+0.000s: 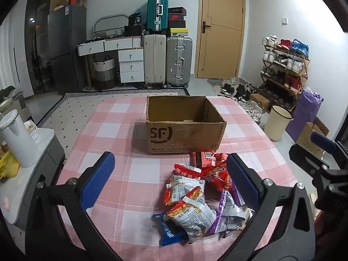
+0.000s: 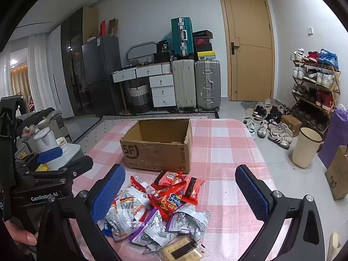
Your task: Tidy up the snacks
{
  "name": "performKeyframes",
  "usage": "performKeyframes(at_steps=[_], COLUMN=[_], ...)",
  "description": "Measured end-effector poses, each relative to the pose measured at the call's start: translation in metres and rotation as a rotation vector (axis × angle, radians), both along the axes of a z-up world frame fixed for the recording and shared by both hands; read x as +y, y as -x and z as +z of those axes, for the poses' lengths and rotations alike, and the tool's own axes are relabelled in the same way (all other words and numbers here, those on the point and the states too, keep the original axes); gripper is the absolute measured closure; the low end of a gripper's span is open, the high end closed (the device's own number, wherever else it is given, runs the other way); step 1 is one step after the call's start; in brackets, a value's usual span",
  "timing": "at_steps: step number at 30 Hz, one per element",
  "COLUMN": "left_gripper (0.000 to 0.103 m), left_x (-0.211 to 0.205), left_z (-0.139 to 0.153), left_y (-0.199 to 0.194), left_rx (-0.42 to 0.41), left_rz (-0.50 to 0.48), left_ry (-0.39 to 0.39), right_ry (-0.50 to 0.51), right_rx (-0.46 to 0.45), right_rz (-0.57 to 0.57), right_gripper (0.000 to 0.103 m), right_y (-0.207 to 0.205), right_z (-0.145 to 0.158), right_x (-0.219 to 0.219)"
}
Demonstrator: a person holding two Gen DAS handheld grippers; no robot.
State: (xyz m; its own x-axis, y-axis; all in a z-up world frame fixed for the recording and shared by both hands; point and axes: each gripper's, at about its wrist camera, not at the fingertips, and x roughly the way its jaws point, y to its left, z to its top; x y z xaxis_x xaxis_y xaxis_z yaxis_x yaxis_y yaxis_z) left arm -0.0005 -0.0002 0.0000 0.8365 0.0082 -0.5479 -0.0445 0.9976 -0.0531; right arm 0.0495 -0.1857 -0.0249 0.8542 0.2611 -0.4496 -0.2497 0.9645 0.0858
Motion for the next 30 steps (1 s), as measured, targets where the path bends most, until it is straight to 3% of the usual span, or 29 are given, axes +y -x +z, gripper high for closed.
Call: performKeyframes(at_steps=[30], left_gripper=[0.001], left_x=[0.002], left_z=[0.001], left_y=[0.006], left_rx=[-0.009], left_rz=[-0.016], left_ry=[0.004], right_ry=[-0.004], right_rx=[-0.007], right_rz=[0.004], right_gripper=[0.0], right_y=[0.003], right_z=[0.003], right_x=[0.001])
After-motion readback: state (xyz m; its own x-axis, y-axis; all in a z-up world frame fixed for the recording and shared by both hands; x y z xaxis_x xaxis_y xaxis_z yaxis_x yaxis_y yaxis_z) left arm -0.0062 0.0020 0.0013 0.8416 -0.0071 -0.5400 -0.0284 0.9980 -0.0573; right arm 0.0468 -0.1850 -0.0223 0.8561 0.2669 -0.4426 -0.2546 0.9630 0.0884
